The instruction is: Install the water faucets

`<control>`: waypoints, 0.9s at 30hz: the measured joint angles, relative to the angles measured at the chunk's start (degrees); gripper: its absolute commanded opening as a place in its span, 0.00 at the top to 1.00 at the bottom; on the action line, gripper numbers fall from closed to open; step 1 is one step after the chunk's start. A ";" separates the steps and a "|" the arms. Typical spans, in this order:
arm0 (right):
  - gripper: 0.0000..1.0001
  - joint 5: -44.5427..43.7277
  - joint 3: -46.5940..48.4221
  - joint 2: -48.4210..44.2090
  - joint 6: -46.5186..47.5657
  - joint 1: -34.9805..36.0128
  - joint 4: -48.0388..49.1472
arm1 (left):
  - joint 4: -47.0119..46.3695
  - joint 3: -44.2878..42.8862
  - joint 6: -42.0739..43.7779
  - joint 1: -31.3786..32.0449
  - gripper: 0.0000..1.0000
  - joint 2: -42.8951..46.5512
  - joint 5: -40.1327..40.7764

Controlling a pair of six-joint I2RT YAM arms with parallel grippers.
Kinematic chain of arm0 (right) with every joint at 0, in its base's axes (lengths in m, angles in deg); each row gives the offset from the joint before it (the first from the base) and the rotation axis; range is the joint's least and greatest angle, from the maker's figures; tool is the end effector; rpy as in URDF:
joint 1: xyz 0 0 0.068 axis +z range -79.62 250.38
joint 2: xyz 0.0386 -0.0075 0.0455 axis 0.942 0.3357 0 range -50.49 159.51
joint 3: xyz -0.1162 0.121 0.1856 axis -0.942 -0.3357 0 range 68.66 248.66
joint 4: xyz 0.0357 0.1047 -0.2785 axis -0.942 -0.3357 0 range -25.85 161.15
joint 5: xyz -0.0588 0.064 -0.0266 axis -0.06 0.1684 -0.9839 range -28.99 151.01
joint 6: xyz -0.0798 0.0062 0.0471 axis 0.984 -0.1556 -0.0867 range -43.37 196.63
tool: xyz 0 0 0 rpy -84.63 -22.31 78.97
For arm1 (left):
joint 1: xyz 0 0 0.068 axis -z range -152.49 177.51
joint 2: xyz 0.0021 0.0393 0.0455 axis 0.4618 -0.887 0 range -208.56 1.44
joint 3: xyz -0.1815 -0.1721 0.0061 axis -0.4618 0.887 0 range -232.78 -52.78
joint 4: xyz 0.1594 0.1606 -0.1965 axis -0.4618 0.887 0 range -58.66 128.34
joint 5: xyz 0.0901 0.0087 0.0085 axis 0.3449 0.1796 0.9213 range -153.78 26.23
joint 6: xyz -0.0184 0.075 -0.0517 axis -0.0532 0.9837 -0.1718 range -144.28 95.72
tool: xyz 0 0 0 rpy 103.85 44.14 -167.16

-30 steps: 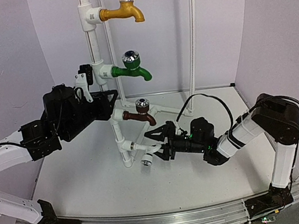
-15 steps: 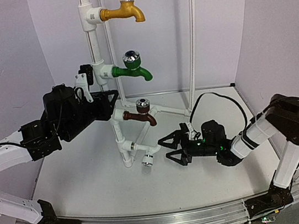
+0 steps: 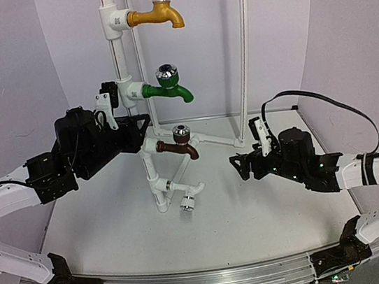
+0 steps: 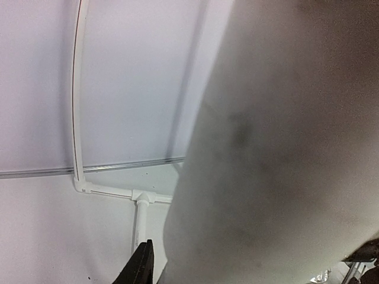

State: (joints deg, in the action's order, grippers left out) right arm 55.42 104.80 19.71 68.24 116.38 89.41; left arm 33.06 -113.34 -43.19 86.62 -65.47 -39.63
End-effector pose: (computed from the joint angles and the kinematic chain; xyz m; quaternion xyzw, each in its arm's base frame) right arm 0.2559 0.2531 0.1868 -0.2290 0.7636 0.2408 0.5537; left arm 0.2167 -0.2956 0.3417 0.1250 0.7406 -0.2808 0.5975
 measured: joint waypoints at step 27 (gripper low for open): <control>0.07 2.82 4.23 15.77 75.48 17.44 6.26 | -0.07 -0.07 0.08 0.00 1.00 -0.15 0.07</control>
State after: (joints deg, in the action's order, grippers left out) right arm 58.24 109.02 35.48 143.72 133.83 95.67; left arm 32.99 -113.40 -43.12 86.62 -65.63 -39.57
